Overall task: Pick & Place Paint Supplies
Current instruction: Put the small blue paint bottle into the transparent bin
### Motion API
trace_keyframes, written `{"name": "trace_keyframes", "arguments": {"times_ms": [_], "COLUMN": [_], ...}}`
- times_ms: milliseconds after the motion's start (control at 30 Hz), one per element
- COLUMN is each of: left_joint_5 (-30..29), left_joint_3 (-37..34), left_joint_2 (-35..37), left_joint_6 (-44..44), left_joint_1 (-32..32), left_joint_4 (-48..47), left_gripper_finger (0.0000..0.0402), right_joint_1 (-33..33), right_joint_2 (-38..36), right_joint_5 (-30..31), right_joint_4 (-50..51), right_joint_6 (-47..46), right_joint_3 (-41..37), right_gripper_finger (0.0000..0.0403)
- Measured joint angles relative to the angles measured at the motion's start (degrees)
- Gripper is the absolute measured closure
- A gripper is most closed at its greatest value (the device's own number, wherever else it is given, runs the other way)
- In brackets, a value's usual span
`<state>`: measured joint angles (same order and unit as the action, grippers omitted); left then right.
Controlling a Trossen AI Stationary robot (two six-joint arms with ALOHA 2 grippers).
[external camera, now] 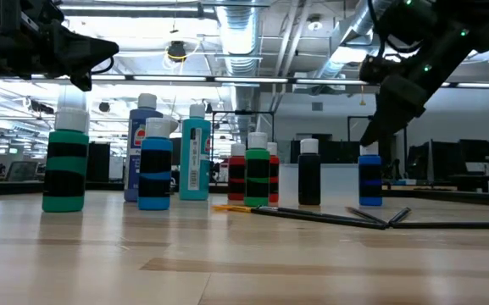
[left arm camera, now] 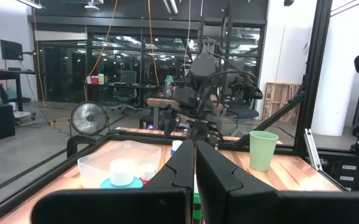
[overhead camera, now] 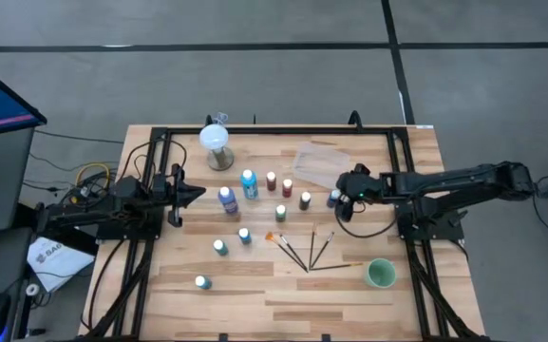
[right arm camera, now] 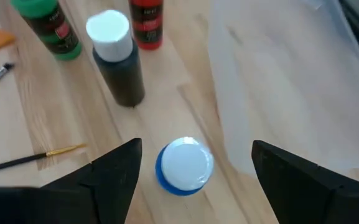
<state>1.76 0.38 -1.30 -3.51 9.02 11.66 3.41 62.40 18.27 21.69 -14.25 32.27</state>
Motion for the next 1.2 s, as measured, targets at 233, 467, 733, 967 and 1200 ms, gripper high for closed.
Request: {"name": "trace_keyframes", "arguments": {"times_ms": [233,467,733,967,1200], "left_joint_5": [0.0,0.0,0.0,0.0,0.0], "left_joint_3": [0.0,0.0,0.0,0.0,0.0], "left_joint_2": [0.0,0.0,0.0,0.0,0.0], "left_joint_6": [0.0,0.0,0.0,0.0,0.0], "left_joint_1": [0.0,0.0,0.0,0.0,0.0], "left_joint_4": [0.0,0.0,0.0,0.0,0.0], "left_gripper_finger": [0.0400,0.0400,0.0400,0.0400,0.0400], "right_joint_1": [0.9,0.9,0.9,0.8,4.7], "right_joint_2": [2.5,2.5,2.4,2.0,2.2], "right_joint_5": [-0.4,-0.4,-2.1,-3.5,-3.0], "right_joint_4": [-0.4,-0.1,-0.8,2.1,3.3], "right_joint_6": [-0.8,-0.8,-0.4,0.1,8.0], "right_joint_3": [0.0,0.0,0.0,6.3,18.0], "right_gripper_finger": [0.0128,0.0247,0.0293,0.0293,0.0293]}}
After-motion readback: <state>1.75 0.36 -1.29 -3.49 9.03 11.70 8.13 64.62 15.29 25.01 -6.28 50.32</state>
